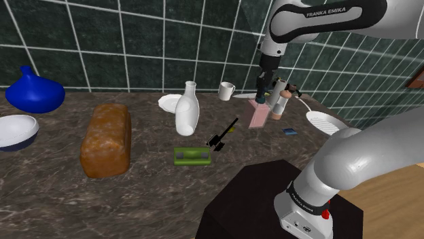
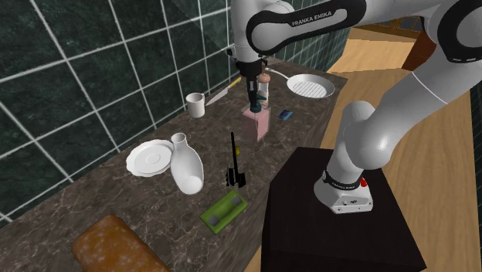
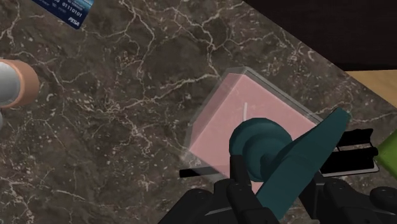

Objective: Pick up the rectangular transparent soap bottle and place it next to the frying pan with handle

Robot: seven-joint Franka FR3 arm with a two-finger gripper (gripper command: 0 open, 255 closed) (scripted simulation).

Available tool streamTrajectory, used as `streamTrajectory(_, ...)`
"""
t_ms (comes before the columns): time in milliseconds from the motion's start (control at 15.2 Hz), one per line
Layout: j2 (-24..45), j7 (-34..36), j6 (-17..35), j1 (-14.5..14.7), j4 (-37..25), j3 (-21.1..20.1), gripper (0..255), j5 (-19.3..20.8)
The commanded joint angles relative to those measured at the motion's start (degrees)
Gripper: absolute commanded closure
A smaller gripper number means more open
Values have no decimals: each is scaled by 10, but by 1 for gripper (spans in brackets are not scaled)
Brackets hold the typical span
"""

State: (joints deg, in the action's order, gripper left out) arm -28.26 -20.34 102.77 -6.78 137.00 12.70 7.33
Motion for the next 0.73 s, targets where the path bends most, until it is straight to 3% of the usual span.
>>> streamTrajectory(0, -3, 0, -17, 0, -14, -2, 255, -1)
streamTrajectory(660, -6, -3, -95, 3, -89, -8, 255, -6)
